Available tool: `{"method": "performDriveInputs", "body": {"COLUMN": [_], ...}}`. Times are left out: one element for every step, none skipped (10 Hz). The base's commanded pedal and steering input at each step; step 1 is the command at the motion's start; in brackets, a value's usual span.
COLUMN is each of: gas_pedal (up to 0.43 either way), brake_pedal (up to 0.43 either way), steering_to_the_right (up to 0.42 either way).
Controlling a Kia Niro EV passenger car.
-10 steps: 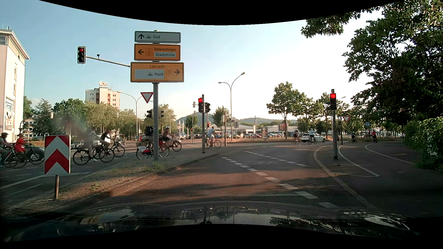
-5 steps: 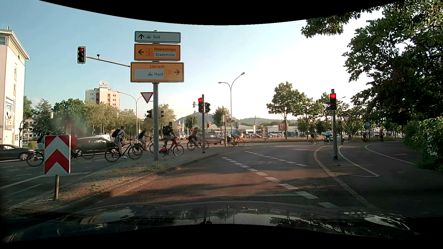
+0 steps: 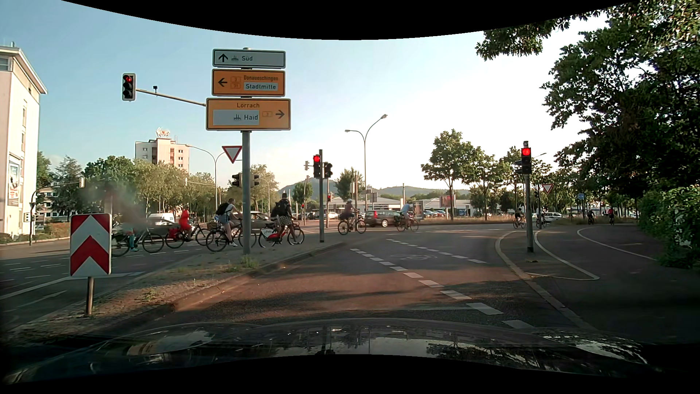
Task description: Follow the waypoints while adhering to traffic rules and regulations
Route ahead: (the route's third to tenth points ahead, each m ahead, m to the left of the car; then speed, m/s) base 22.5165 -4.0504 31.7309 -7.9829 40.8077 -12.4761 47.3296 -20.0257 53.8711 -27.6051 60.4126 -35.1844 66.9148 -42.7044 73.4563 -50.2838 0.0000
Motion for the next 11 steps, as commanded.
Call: {"method": "performDriveInputs", "body": {"gas_pedal": [0.000, 0.000, 0.000, 0.000, 0.000, 0.000, 0.000, 0.000, 0.000, 0.000, 0.000], "brake_pedal": [0.287, 0.287, 0.287, 0.287, 0.287, 0.293, 0.293, 0.293, 0.293, 0.293, 0.293], "steering_to_the_right": [0.096, 0.096, 0.096, 0.096, 0.096, 0.096, 0.096, 0.096, 0.096, 0.096, 0.096]}}
